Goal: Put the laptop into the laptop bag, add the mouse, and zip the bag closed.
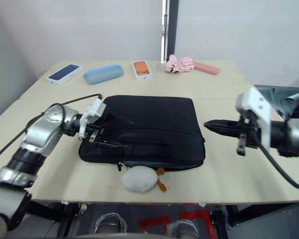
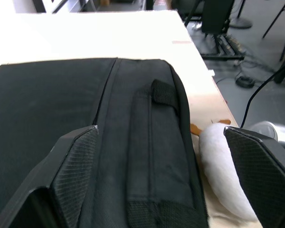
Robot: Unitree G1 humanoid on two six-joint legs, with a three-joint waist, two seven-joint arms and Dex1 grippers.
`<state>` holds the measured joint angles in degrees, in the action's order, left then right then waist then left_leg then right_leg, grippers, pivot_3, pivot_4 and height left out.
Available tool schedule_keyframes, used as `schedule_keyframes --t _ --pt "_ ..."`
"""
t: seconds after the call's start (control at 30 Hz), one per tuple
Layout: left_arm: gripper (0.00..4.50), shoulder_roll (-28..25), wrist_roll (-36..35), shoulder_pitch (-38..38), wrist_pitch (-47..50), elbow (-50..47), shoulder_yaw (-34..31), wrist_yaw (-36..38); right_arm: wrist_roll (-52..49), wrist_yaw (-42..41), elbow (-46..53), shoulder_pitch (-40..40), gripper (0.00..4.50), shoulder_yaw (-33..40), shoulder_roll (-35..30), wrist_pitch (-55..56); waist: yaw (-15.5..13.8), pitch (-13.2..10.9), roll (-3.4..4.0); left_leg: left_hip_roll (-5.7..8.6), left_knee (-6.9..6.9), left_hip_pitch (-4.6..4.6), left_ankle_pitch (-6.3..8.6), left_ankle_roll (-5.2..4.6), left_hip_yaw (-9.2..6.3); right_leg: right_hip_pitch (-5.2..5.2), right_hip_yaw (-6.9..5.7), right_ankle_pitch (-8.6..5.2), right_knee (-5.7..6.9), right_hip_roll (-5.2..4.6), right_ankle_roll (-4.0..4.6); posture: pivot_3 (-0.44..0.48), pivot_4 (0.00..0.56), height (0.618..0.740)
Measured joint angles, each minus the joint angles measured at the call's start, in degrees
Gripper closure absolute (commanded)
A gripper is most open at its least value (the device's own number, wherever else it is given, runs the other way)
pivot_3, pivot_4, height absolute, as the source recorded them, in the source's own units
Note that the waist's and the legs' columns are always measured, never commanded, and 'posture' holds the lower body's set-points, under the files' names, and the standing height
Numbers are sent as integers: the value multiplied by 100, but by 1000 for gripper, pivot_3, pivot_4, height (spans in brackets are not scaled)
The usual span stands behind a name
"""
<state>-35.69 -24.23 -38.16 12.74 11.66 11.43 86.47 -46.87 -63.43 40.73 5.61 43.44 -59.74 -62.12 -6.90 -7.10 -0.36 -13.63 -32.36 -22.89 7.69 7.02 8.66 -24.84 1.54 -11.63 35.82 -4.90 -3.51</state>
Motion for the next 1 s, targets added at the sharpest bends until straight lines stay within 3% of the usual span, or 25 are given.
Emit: schedule_keyframes --t 0.1,0.37,0.43,0.67,0.87,1.0 --pt "1458 254 151 -157 -340 512 96 219 -475 49 130 -230 3385 438 -128 -370 -7 0 0 -1 -8 -2 0 -2 0 0 0 1 5 0 1 0 150 740" --pt "4346 820 488 -612 -1163 1773 205 337 -1781 350 455 -474 591 1088 -520 -963 -87 0 0 -2 -25 -2 1 -4 -3 1 0 1 16 -1 1 0 150 740" --pt "4500 915 614 -622 -1373 2064 360 343 -2030 441 517 -609 14 1092 -561 -991 -117 0 0 -2 -26 -4 1 -4 -4 0 0 1 15 -1 1 0 150 740" --pt "4500 1030 923 -782 -2087 2614 496 349 -2345 1030 691 -647 14 257 -600 -711 -168 2 1 -2 -38 0 2 -3 -9 8 -2 2 24 -4 -1 0 150 740" --pt "4500 1132 1063 -924 -2344 2999 442 338 -1870 1343 420 39 14 -2009 -516 -193 -147 6 4 0 -57 9 3 0 -17 25 -3 8 29 -11 -9 0 150 740" --pt "4500 1163 1140 -999 -2466 3127 434 338 -1268 1165 -41 844 14 -3498 -121 184 -118 7 5 6 -59 13 3 0 -23 36 -9 9 30 -17 -10 0 150 740"
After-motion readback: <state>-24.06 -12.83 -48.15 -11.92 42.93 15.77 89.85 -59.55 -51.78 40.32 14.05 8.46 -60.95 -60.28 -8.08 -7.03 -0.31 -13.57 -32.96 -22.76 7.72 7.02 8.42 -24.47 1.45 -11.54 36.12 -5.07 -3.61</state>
